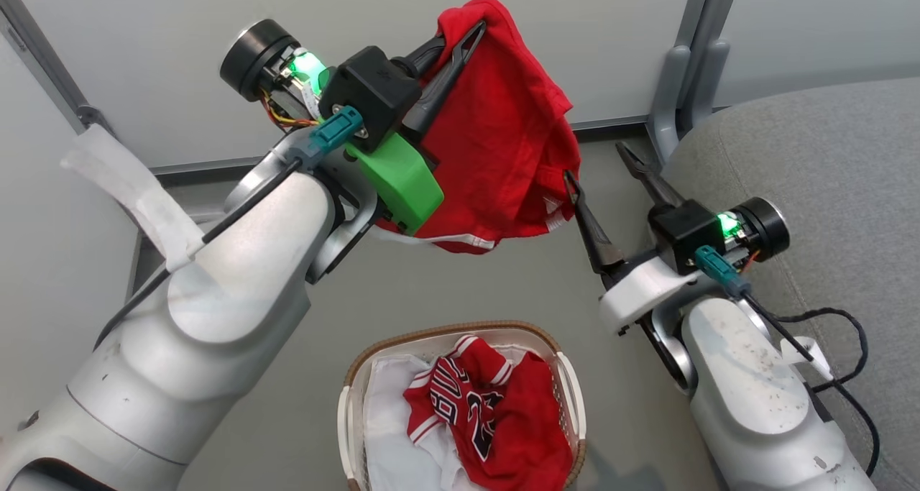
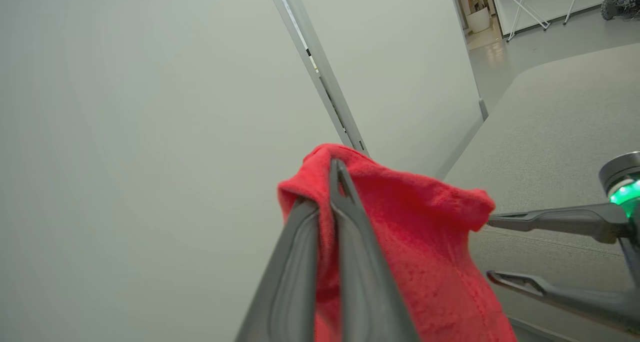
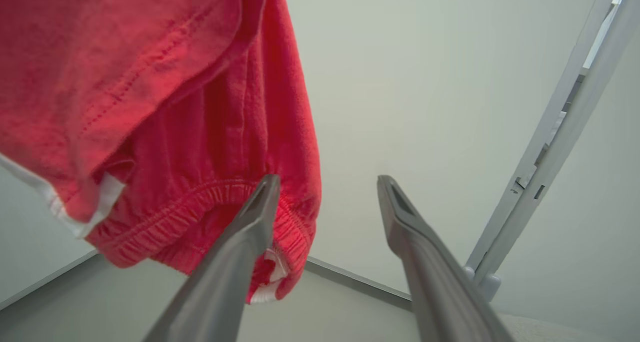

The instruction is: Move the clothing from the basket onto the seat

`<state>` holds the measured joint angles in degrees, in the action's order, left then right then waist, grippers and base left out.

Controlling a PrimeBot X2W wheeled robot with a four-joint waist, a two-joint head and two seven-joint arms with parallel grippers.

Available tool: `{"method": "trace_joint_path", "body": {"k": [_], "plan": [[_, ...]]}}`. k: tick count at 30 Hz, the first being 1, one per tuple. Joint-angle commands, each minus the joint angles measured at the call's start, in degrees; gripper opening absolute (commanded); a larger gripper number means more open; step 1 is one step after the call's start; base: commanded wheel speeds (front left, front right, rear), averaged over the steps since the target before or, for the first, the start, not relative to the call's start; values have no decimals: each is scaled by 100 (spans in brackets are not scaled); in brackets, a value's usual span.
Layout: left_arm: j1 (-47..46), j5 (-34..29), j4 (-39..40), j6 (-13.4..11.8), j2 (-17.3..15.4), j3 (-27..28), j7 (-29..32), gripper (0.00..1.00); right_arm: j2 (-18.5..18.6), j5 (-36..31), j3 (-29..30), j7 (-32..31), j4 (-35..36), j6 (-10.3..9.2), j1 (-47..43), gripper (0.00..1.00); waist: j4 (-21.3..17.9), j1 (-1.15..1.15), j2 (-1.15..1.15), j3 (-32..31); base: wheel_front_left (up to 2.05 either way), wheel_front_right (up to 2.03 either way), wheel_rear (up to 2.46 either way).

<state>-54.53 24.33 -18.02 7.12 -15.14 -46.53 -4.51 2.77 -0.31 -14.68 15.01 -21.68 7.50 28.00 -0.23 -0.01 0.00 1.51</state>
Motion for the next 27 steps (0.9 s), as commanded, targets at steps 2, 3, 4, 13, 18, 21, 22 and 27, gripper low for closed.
{"method": "trace_joint_path", "body": {"k": [2, 3, 4, 13, 18, 21, 22, 27], "plan": [[112, -15, 108, -3, -27, -47, 42, 0, 23, -83, -165, 27, -395, -2, 222, 100, 84, 1, 0, 26, 0, 0, 0], [117, -17, 150, -3, -22, -66, 61, 0, 23, -99, -202, 27, -528, -3, 312, 100, 109, 1, 0, 30, 0, 0, 0], [121, -20, 208, -9, -20, -86, 75, 0, 26, -95, -251, 27, -687, -3, 410, 100, 134, 1, 0, 35, 0, 0, 0], [216, -21, 671, -4, -3, -293, 123, 0, 332, 329, -831, 27, -1585, -3, 971, 100, 332, 1, 0, 34, 0, 0, 0], [251, 25, 814, 4, -65, -374, 138, 0, 595, 844, -1549, 26, -1785, -3, 1293, 100, 392, 1, 0, 26, 0, 0, 0], [266, 54, 841, 8, -107, -416, 151, 0, 668, 1161, -2060, 26, -1872, -3, 1464, 100, 425, 1, 0, 22, 0, 0, 0], [272, 68, 837, 8, -107, -420, 152, 0, 694, 1246, -2198, 27, -1897, -3, 1517, 100, 434, 1, 0, 19, 0, 0, 0], [369, 146, 755, -37, -138, -422, 134, 0, 793, 1843, -3012, 26, -2128, -3, 1733, 34, 474, 1, 0, 3, 0, 0, 0]]}}
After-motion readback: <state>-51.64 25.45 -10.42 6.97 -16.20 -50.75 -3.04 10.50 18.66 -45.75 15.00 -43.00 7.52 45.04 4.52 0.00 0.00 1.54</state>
